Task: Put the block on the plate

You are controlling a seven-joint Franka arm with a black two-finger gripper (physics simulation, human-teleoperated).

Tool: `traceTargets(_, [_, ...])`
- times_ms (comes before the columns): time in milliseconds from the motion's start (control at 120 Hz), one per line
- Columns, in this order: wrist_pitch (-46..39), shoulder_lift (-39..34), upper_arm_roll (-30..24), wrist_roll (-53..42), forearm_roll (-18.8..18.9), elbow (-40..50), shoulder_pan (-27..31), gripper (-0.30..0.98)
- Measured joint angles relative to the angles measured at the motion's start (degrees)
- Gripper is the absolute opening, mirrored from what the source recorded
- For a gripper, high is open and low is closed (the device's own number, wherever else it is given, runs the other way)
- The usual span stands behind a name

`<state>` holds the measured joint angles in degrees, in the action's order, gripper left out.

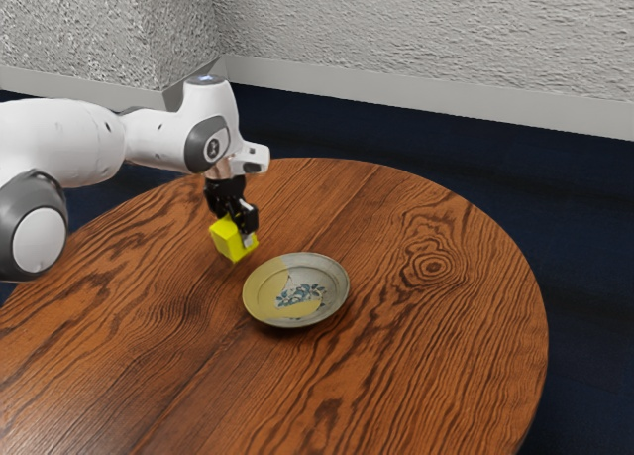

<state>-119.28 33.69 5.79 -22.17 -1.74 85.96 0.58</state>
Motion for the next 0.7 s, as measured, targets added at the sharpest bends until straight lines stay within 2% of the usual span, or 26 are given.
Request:
traceTargets(250, [3.65,-5.2,0.0,0.06,-1.19,2.16,-5.4,0.4])
traceTargets(508, [4.91,-3.9,-0.07,-0.01,-3.21,1.89,-9.84,0.4])
traceTargets(700, [4.85,-1.0,-0.27,-0.01,-5.06,1.45,-10.47,0.4])
